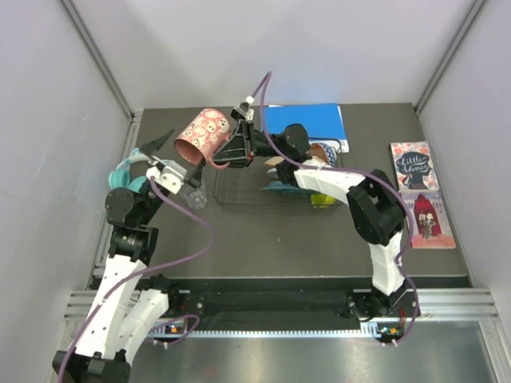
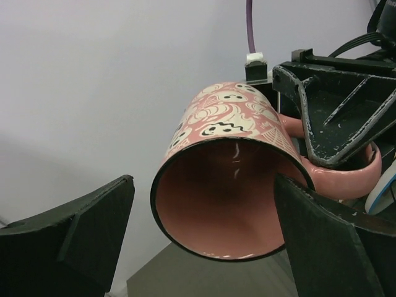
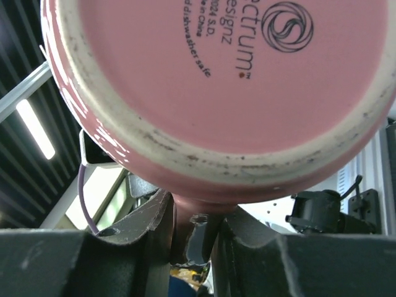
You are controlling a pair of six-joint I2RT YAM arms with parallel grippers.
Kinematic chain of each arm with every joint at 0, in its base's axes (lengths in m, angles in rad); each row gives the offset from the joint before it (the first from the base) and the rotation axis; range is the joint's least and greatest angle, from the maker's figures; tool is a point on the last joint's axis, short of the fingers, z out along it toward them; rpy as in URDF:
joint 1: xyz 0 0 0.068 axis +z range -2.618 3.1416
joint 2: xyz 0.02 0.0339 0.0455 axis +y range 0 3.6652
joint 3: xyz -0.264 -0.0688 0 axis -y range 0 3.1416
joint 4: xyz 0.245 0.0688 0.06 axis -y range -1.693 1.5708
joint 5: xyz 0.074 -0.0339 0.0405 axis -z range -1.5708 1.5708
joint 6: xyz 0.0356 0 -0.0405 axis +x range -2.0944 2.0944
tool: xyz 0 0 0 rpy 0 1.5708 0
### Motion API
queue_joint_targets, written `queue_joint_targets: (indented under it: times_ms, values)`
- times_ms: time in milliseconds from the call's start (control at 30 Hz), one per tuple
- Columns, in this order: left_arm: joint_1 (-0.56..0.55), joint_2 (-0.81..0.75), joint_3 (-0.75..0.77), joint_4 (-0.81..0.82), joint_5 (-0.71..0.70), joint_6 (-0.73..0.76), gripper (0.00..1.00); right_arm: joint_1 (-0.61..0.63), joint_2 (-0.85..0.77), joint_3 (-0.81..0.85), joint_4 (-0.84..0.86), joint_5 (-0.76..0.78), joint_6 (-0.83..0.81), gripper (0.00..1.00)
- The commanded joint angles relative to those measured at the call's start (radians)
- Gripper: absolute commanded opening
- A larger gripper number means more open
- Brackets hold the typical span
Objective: Load the mixed dishes into the dish rack
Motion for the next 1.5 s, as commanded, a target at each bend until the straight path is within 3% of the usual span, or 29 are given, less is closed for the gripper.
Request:
queue_joint_targets:
  times_ms: [0,67,100,167,200,233,267,333,567,800,900,1000,1133,1267,1467]
  values:
    - [-0.01,-0.004,-0.007,-0.071,-0.06,-0.019,0.99,-0.017,-0.083,0.078,0.054,0.107,-0.126,0.0]
    - [-0.009,-0.014,0.016,-0.084,-0.155,-0.027,0.99,-0.035,-0.1,0.093,-0.084,0.099,-0.198,0.0]
    - [-0.009,-0.017,0.019,-0.1,-0.198,-0.036,0.99,-0.054,-0.132,0.107,-0.18,0.1,-0.358,0.0]
    - [-0.007,-0.017,0.046,-0.15,-0.311,-0.047,0.99,-0.061,-0.175,0.24,-0.723,0.158,-0.664,0.0]
    - [-0.006,-0.011,0.056,-0.181,-0.336,-0.05,0.99,-0.054,-0.187,0.323,-0.965,0.335,-1.002,0.0]
    - [-0.004,-0.002,0.066,-0.251,-0.382,-0.07,0.99,-0.04,-0.175,0.413,-1.344,0.431,-1.13,0.0]
    - [0.003,0.021,0.089,-0.287,-0.391,-0.081,0.99,-0.029,-0.157,0.572,-1.482,0.527,-1.225,0.0]
    - [0.011,0.046,0.109,-0.36,-0.4,-0.126,0.99,-0.012,-0.121,0.644,-1.662,0.718,-1.347,0.0]
    - [0.014,0.277,0.232,-0.477,-0.382,-0.271,0.99,-0.006,-0.155,0.575,-1.695,0.943,-1.431,0.0]
    - [0.004,0.388,0.206,-0.478,-0.209,-0.406,0.99,0.04,-0.156,0.532,-1.69,1.09,-1.507,0.0]
    - [0.003,0.449,0.227,-0.587,-0.172,-0.429,0.99,0.038,-0.169,0.515,-1.675,1.099,-1.527,0.0]
    - [0.003,0.477,0.224,-0.548,-0.192,-0.395,0.99,0.032,-0.175,0.515,-1.674,1.104,-1.531,0.0]
    - [0.003,0.633,0.298,-0.516,-0.261,-0.381,0.99,0.024,-0.19,0.505,-1.667,1.096,-1.527,0.0]
    - [0.003,0.782,0.413,-0.439,-0.235,-0.381,0.99,0.014,-0.245,0.445,-1.658,1.099,-1.524,0.0]
    - [0.003,0.928,0.505,-0.479,-0.204,-0.365,0.99,-0.023,-0.294,0.37,-1.618,1.072,-1.507,0.0]
